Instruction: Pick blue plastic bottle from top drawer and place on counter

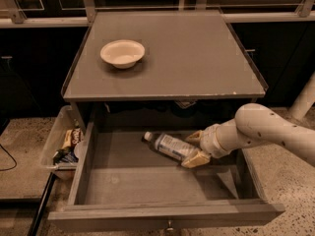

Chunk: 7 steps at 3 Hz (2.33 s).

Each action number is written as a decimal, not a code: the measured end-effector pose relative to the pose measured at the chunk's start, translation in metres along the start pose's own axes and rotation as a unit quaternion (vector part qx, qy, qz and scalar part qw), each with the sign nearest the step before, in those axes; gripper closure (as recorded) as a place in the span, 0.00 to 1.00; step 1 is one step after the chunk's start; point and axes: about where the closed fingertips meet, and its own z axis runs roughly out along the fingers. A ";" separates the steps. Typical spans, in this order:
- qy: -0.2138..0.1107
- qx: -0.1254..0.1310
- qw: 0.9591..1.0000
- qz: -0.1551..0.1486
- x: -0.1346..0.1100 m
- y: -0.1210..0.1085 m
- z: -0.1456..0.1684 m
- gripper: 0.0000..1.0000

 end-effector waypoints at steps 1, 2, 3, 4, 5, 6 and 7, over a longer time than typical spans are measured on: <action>0.000 0.000 1.000 0.000 0.000 0.000 0.000 0.65; 0.000 0.000 1.000 0.000 0.000 0.000 0.000 0.88; -0.002 -0.005 1.000 0.004 0.002 0.006 -0.005 1.00; -0.001 -0.008 1.000 0.006 -0.002 0.019 -0.030 1.00; -0.007 -0.007 1.000 -0.002 -0.017 0.029 -0.073 1.00; -0.027 -0.012 0.999 -0.010 -0.039 0.039 -0.125 1.00; -0.040 -0.008 0.999 -0.033 -0.075 0.045 -0.177 1.00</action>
Offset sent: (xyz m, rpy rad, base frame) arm 0.0000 0.0000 0.0000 0.0000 0.0000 0.0000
